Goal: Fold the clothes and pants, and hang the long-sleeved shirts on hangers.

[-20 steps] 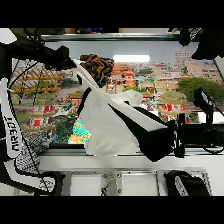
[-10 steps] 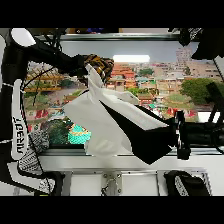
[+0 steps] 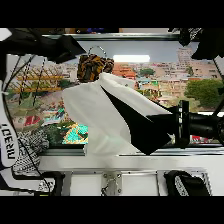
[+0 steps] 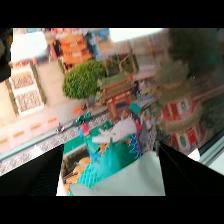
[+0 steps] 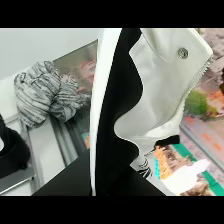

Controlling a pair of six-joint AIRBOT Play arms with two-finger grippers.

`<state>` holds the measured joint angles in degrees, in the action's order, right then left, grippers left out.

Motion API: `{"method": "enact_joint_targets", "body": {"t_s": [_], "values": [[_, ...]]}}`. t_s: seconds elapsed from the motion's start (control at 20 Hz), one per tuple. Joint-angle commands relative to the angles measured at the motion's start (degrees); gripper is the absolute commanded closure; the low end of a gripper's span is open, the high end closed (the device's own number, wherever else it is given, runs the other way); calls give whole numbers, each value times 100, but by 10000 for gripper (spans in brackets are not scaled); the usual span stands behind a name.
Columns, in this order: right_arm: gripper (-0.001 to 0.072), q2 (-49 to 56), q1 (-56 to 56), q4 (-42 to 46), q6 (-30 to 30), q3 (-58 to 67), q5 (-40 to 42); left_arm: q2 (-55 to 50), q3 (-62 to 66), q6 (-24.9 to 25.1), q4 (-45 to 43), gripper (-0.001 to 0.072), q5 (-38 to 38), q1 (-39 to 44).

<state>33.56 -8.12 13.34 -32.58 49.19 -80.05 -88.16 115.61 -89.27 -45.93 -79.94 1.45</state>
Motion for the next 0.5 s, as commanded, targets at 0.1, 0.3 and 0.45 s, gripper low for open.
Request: {"method": "enact_joint_targets", "body": {"t_s": [0.1,0.3,0.45], "values": [[696,-4,0,472,551,94,1692,990,-498,-4,483,86,778,-846],[697,-66,-2,1757,560,487,3053,1541,-833,173,293,677,824,-953],[696,-203,-90,2363,400,564,4334,1860,-1217,280,251,690,839,-861]]}}
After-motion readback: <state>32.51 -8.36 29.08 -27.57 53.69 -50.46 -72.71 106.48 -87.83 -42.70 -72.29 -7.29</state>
